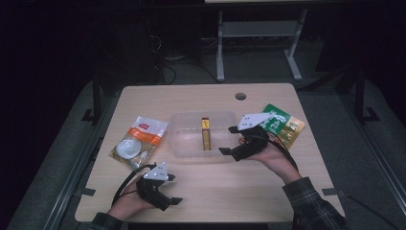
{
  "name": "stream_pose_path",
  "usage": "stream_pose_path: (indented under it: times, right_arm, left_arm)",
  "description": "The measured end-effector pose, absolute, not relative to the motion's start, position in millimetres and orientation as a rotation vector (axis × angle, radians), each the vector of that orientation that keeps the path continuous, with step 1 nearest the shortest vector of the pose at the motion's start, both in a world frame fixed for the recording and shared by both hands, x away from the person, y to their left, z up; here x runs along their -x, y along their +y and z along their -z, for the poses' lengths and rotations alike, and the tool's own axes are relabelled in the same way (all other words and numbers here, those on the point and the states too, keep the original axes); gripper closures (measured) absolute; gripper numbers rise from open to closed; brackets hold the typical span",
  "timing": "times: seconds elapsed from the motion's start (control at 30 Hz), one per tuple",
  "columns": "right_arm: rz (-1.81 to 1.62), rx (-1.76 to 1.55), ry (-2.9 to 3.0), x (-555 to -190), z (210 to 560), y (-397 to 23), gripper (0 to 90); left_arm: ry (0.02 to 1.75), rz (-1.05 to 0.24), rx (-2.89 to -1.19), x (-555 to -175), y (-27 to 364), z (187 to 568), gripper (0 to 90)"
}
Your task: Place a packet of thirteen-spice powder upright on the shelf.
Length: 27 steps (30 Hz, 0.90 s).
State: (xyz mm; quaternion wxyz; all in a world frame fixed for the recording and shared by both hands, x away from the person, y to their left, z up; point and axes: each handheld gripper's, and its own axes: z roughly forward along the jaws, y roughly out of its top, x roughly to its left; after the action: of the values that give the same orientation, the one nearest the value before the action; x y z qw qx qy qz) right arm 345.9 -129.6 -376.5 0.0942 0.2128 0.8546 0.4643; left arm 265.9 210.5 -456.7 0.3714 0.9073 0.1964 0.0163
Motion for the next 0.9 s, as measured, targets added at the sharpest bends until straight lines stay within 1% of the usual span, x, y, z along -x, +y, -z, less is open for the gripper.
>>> stream_pose_path:
  times: [0.2, 0.37, 0.7, 0.9]
  right_arm:
    - [-1.324, -0.660, 2.565, -327, 396, -139, 15.0]
    - [-1.217, -0.699, 2.599, -310, 414, -144, 14.9]
    - [-1.193, -0.812, 2.586, -284, 435, -162, 14.8]
    - [-1.170, -0.872, 2.570, -275, 443, -175, 14.3]
  left_arm:
    - [0.496, -0.053, -2.342, -266, 209, 458, 13.9]
    - [0.502, -0.062, -2.355, -266, 209, 458, 14.1]
    - [0.532, -0.064, -2.342, -265, 211, 458, 14.1]
    - [0.555, -0.074, -2.325, -266, 213, 457, 14.3]
